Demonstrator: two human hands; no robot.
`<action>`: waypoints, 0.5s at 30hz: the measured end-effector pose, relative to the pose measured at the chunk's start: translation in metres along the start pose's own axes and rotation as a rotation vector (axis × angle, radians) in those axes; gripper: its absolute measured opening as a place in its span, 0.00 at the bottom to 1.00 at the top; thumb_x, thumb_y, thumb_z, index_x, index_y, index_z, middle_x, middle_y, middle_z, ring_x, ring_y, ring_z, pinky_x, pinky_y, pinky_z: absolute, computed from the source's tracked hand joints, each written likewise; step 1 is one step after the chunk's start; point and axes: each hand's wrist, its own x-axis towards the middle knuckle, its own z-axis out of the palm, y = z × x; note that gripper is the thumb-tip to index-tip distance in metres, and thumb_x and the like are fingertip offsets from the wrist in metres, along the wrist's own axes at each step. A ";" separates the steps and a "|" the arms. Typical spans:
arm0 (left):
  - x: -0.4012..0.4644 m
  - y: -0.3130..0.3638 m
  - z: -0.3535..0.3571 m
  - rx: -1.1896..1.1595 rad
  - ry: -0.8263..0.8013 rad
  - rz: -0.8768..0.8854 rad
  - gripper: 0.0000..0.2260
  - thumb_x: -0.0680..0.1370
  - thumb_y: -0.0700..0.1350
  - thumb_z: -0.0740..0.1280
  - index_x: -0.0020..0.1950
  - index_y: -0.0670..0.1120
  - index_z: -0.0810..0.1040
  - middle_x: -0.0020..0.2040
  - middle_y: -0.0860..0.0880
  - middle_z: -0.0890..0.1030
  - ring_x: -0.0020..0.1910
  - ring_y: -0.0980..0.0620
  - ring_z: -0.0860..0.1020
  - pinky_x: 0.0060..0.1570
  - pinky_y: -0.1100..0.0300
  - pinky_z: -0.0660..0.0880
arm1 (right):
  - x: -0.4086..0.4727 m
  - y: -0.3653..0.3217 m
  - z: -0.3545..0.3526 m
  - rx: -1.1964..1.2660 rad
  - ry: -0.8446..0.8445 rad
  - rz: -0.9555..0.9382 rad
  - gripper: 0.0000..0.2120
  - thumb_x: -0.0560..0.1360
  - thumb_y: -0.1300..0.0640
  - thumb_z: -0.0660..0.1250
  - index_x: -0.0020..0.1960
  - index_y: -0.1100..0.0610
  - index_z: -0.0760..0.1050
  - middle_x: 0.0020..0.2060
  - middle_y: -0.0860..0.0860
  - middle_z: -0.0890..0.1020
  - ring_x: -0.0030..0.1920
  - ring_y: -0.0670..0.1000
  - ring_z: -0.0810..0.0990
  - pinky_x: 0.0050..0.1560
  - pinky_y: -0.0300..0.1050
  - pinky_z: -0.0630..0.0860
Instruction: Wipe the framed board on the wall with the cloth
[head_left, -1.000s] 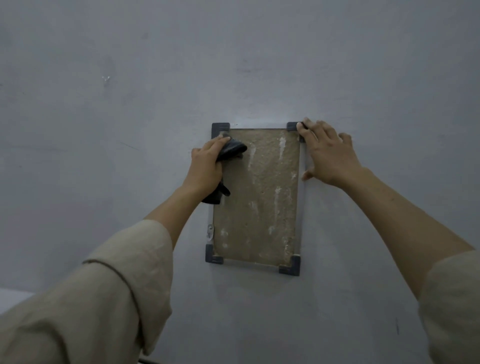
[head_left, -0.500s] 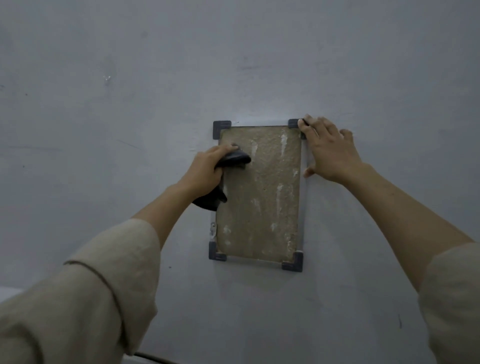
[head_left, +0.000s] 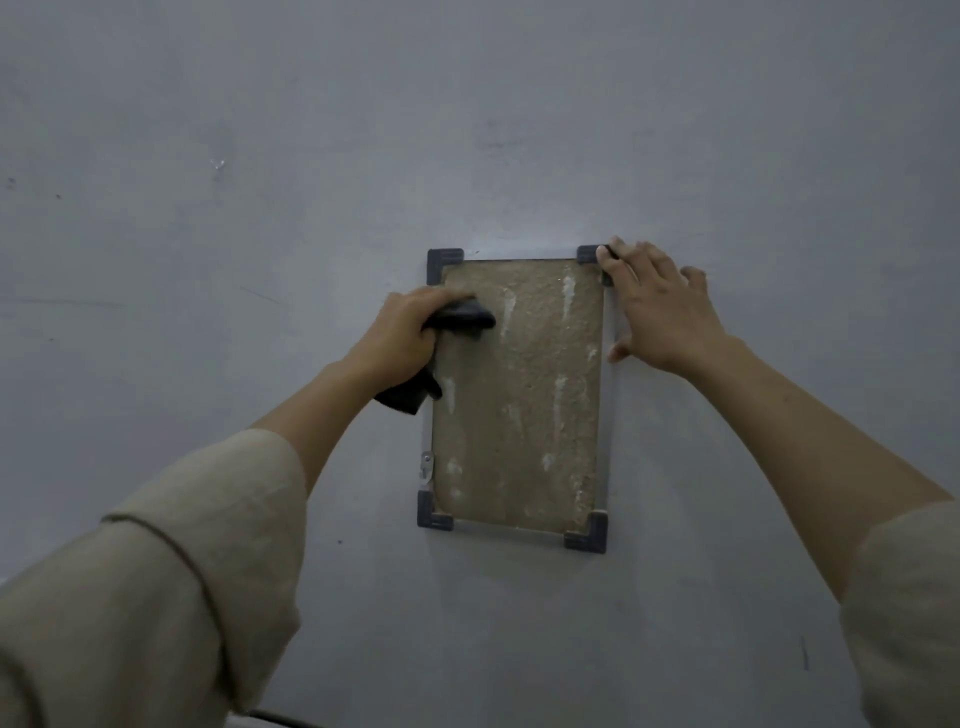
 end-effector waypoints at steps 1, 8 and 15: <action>0.004 0.002 0.001 -0.026 0.090 -0.060 0.24 0.74 0.28 0.57 0.68 0.44 0.71 0.66 0.42 0.73 0.65 0.44 0.71 0.62 0.66 0.62 | 0.000 0.000 0.001 0.001 0.003 0.003 0.51 0.68 0.48 0.74 0.78 0.54 0.43 0.77 0.49 0.45 0.77 0.53 0.45 0.71 0.60 0.54; -0.009 0.006 0.029 0.021 -0.052 -0.004 0.24 0.75 0.30 0.57 0.69 0.46 0.69 0.69 0.43 0.71 0.65 0.39 0.69 0.68 0.47 0.64 | -0.001 -0.001 0.000 0.003 -0.002 0.004 0.51 0.68 0.49 0.74 0.78 0.55 0.43 0.77 0.49 0.45 0.77 0.53 0.45 0.71 0.60 0.54; 0.007 -0.002 0.014 0.028 0.104 -0.139 0.24 0.75 0.29 0.57 0.68 0.45 0.70 0.68 0.42 0.72 0.66 0.40 0.69 0.69 0.50 0.63 | -0.001 -0.001 0.002 0.006 -0.001 0.005 0.51 0.68 0.49 0.74 0.78 0.54 0.43 0.77 0.49 0.45 0.77 0.53 0.45 0.71 0.60 0.55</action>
